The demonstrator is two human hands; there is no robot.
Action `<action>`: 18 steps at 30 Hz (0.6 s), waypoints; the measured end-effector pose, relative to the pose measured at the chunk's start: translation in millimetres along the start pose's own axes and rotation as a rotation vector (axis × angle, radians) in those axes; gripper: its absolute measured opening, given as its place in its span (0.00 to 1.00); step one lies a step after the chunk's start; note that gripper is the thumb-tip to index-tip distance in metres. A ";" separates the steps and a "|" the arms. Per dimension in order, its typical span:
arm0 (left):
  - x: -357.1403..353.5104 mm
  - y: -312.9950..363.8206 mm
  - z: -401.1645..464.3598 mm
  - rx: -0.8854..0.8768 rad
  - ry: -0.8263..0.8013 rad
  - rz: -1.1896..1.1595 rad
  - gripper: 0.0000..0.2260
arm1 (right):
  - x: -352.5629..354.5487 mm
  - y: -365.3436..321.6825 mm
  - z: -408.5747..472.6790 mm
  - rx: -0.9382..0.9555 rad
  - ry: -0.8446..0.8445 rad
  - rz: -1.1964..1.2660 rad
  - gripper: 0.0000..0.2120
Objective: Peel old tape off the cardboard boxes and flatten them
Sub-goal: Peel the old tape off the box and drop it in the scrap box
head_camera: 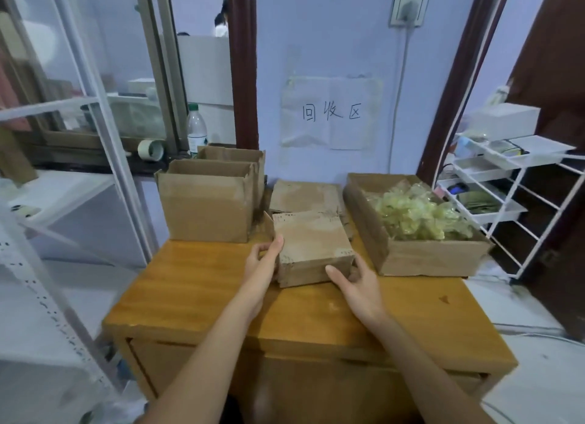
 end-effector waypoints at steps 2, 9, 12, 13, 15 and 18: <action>-5.2 -1.2 -3.6 -0.039 -0.025 0.050 0.20 | 3.6 10.2 1.5 0.012 0.068 0.010 0.30; 0.0 -15.8 -8.9 -0.153 -0.055 0.122 0.18 | 6.9 24.1 7.5 0.033 0.181 0.028 0.31; 0.9 -20.0 -10.1 -0.177 -0.064 0.120 0.19 | 12.6 24.6 5.4 0.050 0.247 0.026 0.28; 0.3 -19.0 -12.4 -0.180 -0.065 0.126 0.21 | 14.0 22.3 3.8 0.049 0.271 0.035 0.26; 0.2 -17.5 -16.4 -0.187 -0.057 0.117 0.22 | 16.6 21.5 3.1 0.021 0.310 0.092 0.18; 2.5 -14.5 -19.1 -0.224 -0.045 0.082 0.19 | 17.4 22.5 4.0 -0.013 0.330 0.175 0.12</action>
Point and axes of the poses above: each hand's wrist, its own z-axis towards the middle knuckle, its own x-axis out of the back of the hand, y = z × x, the point moved 3 cm from there along z, towards the middle knuckle, and after that the axes turned 8 degrees about y, right-handed, at the moved point
